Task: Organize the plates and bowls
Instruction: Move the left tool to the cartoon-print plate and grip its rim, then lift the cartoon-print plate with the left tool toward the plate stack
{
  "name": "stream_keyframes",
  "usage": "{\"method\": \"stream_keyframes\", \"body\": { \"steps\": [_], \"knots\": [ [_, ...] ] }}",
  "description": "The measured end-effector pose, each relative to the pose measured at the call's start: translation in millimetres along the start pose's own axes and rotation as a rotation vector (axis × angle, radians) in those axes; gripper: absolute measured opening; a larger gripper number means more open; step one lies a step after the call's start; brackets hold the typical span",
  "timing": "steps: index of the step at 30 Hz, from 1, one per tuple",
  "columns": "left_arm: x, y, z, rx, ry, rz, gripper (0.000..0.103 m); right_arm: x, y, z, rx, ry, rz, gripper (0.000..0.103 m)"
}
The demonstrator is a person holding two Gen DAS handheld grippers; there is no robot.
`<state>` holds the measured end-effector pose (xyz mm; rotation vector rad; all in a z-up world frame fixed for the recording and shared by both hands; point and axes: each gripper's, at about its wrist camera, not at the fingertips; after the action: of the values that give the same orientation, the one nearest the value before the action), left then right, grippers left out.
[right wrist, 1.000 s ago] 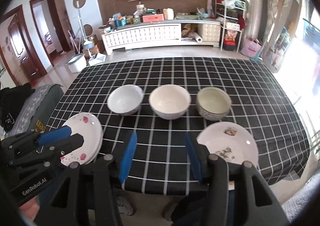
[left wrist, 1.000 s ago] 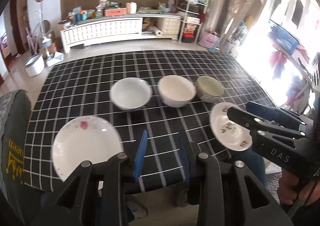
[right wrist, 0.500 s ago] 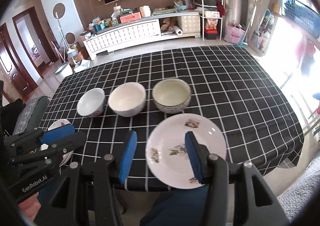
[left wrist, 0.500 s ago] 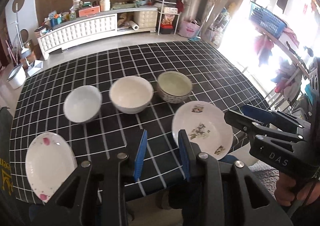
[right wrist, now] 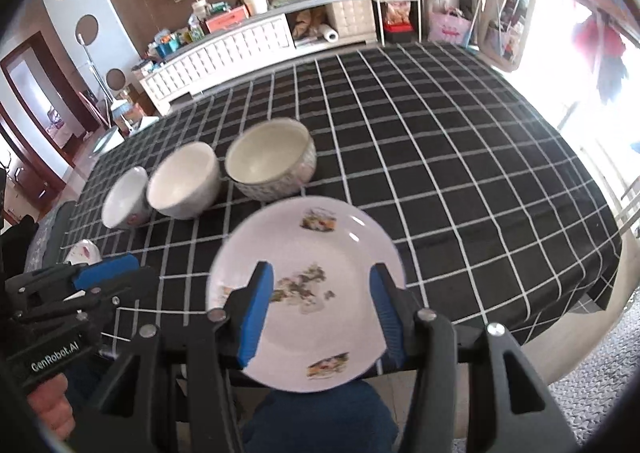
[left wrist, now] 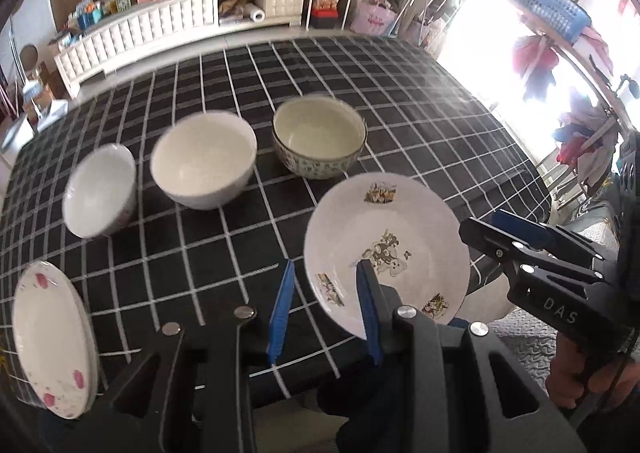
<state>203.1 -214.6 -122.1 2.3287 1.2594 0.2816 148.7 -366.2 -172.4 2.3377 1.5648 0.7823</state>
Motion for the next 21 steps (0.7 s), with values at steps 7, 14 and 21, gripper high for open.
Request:
{"method": "stream_keyframes", "body": {
  "steps": [7,14,21],
  "knots": [
    [-1.0,-0.1,37.3,0.065,0.012,-0.008,0.030,-21.0,1.3,26.3,0.053,-0.034,0.001,0.055],
    [7.5,-6.1,73.5,0.130,-0.010,-0.055,0.029,-27.1,1.3,43.6,0.075,-0.082,-0.042,0.055],
    [12.0,-10.8,91.1,0.159,-0.043,-0.084,0.021,-38.3,3.2,51.1,0.094,-0.105,-0.010,0.041]
  ]
}}
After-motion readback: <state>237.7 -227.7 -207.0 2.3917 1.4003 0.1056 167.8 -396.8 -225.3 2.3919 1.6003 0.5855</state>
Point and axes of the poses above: each gripper's, at about its wrist camera, not at the fingertips, and z roughly the way its jaws point, x to its left, y to its top, and after that the axes turned 15 degrees about z, right-handed
